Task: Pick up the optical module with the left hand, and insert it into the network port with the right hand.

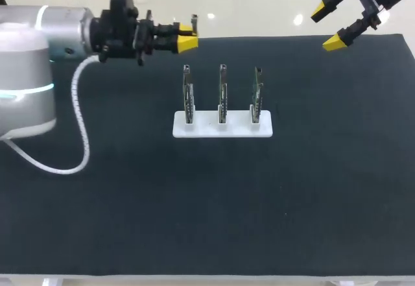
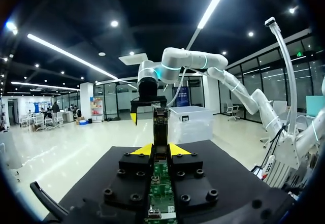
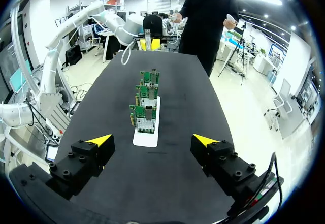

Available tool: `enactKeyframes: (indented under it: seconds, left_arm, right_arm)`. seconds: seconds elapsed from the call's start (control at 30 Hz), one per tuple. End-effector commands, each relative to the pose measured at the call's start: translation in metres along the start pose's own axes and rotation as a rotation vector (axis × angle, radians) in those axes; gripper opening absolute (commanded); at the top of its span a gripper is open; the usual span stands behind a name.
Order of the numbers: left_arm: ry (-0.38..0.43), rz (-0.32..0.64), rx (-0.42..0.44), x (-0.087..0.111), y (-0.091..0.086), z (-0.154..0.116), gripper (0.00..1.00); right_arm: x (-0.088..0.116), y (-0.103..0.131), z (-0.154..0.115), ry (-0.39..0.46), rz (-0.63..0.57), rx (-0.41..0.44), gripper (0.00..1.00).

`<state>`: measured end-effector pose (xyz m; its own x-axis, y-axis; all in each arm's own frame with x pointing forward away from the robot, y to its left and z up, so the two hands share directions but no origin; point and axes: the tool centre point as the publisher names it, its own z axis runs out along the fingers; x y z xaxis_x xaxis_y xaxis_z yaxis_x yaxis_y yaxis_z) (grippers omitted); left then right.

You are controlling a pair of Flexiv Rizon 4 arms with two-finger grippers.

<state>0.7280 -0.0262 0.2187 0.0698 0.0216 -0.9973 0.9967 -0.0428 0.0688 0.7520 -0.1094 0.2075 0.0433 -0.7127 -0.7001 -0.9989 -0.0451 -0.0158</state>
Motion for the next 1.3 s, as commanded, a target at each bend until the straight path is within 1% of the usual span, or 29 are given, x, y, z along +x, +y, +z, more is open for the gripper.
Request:
enactKeyframes:
  seconds: [0.03, 0.2, 0.37, 1.07, 1.23, 1.3]
  left_arm:
    - [0.006, -0.019, 0.008, 0.007, 0.003, 0.016, 0.00]
    - [0.006, -0.027, 0.023, 0.014, 0.002, 0.024, 0.00]
    - [0.002, -0.029, 0.045, 0.016, 0.001, 0.029, 0.00]
    - [0.002, -0.029, 0.045, 0.016, 0.001, 0.029, 0.00]
    - [0.002, -0.029, 0.045, 0.016, 0.001, 0.029, 0.00]
    - [0.002, -0.029, 0.045, 0.016, 0.001, 0.029, 0.00]
  right_arm:
    - [0.000, 0.000, 0.000, -0.001, -0.001, 0.000, 1.00]
    - [0.000, 0.000, 0.000, -0.001, -0.001, 0.000, 1.00]
    - [0.000, 0.000, 0.000, -0.001, -0.001, 0.000, 1.00]
    - [0.000, 0.000, 0.000, -0.001, -0.001, 0.000, 1.00]
    - [-0.027, 0.005, 0.017, 0.021, 0.047, 0.042, 1.00]
    - [-0.039, 0.008, 0.024, 0.018, 0.065, 0.087, 1.00]
